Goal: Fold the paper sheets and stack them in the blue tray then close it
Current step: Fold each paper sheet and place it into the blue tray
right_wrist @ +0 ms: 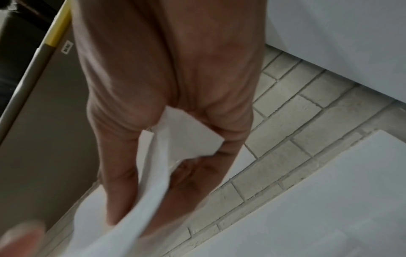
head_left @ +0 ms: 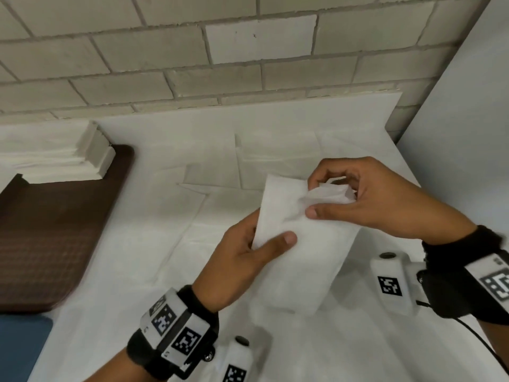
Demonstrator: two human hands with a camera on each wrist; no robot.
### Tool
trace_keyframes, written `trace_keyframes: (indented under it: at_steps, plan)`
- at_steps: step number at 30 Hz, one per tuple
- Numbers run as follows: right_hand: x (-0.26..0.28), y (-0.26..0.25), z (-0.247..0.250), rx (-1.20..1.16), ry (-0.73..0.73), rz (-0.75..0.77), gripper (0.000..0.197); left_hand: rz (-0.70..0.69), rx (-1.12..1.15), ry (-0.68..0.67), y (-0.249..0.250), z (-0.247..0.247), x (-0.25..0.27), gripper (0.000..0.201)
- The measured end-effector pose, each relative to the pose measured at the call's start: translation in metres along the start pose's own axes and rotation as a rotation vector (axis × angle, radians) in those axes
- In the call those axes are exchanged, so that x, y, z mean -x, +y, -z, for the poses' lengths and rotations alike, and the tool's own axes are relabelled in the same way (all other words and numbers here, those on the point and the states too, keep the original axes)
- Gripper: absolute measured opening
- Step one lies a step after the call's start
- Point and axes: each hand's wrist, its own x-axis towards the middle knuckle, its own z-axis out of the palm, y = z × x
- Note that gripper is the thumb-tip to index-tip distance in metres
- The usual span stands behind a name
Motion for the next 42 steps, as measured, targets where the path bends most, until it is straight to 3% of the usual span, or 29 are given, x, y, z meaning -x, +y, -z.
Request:
trace_keyframes:
  at_steps: [3, 5, 6, 9, 12, 18, 22, 25, 28, 33, 38, 42]
  plan:
    - [-0.001, 0.001, -0.01, 0.115, 0.248, -0.001, 0.06, 0.01, 0.015, 0.067, -0.003, -0.001, -0.004, 0.03]
    - [0.008, 0.005, -0.021, -0.02, 0.429, -0.08, 0.076, 0.021, 0.152, 0.141, -0.002, 0.001, -0.006, 0.033]
    - [0.015, 0.008, -0.028, -0.167, 0.448, -0.146, 0.074, 0.028, 0.21, 0.163, -0.002, 0.002, -0.006, 0.035]
    - [0.035, 0.02, -0.054, -0.515, 0.27, -0.329, 0.045, 0.067, 0.259, 0.137, -0.004, 0.002, -0.004, 0.035]
    - [0.045, 0.02, -0.073, -0.501, 0.187, -0.319, 0.027, 0.118, 0.164, 0.05, -0.01, -0.007, 0.001, 0.034]
    - [0.057, 0.014, -0.091, -0.451, 0.213, -0.3, 0.041, 0.21, 0.046, -0.004, -0.016, -0.015, 0.01, 0.034]
    - [0.059, 0.002, -0.091, -0.444, 0.332, -0.147, 0.048, -0.078, -0.201, 0.113, -0.008, -0.023, 0.017, 0.024]
    - [0.063, 0.001, -0.092, -0.456, 0.363, -0.083, 0.053, -0.23, -0.243, 0.168, -0.005, -0.028, 0.027, 0.028]
    - [0.068, 0.019, -0.108, -0.403, 0.275, -0.193, 0.06, -0.128, -0.293, 0.172, -0.027, -0.025, 0.033, 0.03]
    - [0.071, 0.035, -0.127, -0.327, 0.206, -0.306, 0.046, 0.002, -0.229, 0.241, -0.046, -0.019, 0.039, 0.023]
    - [0.051, 0.002, -0.145, -0.372, 0.071, -0.169, 0.06, -0.019, -0.059, 0.338, -0.017, 0.003, 0.057, 0.022]
    - [0.018, -0.045, -0.178, -0.347, -0.077, -0.068, 0.048, -0.028, 0.096, 0.483, 0.015, 0.055, 0.093, 0.028]
